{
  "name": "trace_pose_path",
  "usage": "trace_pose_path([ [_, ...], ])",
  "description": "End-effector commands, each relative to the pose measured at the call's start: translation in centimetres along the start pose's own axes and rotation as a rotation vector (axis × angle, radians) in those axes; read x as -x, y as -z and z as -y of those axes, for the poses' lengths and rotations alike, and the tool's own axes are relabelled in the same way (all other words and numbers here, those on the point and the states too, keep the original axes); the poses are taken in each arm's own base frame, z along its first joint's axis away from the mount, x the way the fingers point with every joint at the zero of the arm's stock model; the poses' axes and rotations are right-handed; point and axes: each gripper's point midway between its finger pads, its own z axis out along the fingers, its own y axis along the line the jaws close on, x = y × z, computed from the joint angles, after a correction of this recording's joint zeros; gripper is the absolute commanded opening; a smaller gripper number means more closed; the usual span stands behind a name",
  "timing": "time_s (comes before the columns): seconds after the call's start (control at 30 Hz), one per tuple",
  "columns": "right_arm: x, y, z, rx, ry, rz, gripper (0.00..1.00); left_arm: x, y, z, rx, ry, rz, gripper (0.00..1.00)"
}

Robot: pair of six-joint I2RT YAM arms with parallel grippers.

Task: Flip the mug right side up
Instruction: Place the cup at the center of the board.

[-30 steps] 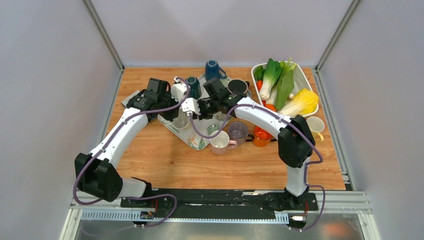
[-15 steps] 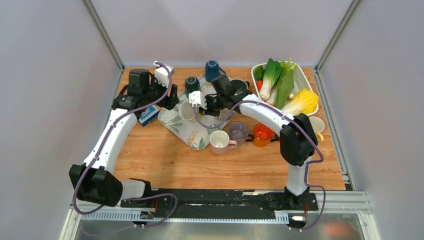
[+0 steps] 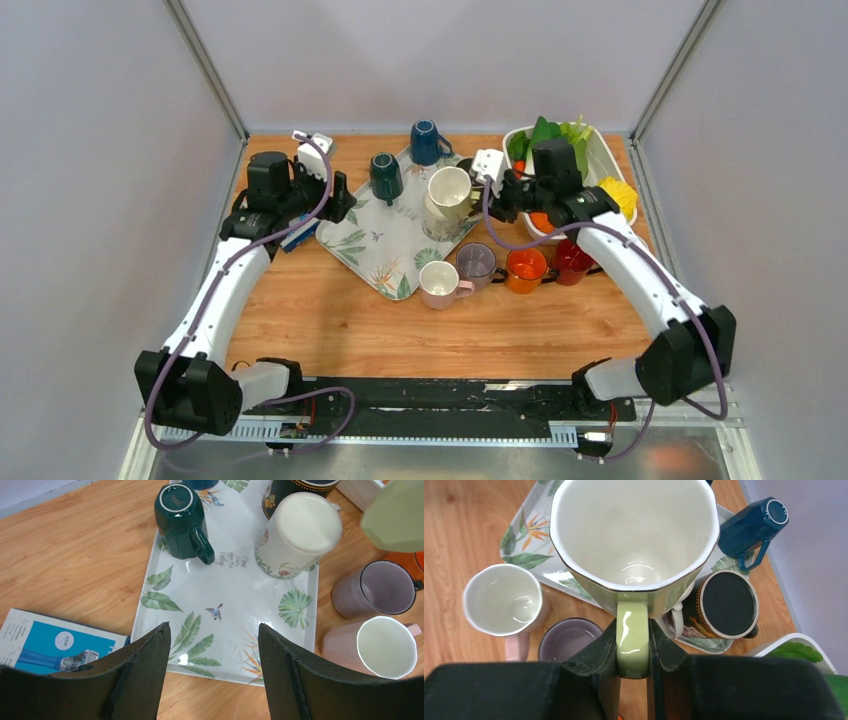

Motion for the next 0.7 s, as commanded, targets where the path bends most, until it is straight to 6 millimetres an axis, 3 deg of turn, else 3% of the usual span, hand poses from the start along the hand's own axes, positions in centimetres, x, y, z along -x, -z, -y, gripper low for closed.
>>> trace_pose_path([
  [0.0, 4.4, 2.9, -2.2, 0.008, 0.018, 0.165, 0.0, 1.2, -0.9, -0.2, -0.011, 0.023, 0.044, 0.71],
  [0.2, 1.7, 5.2, -5.8, 0.01, 0.008, 0.128, 0.0, 1.6, -2.1, 0.0, -0.044, 0.064, 0.042, 0.69],
  [0.43, -1.1, 9.5, -9.3, -0.116, 0.071, 0.122, 0.0, 1.5, -2.4, -0.2, -0.036, 0.076, 0.039, 0.68],
  [0.67, -5.4, 10.0, -13.6, -0.009, 0.079, 0.029, 0.0, 0.9, -2.6, -0.1, -0.038, 0.085, 0.03, 0.68],
])
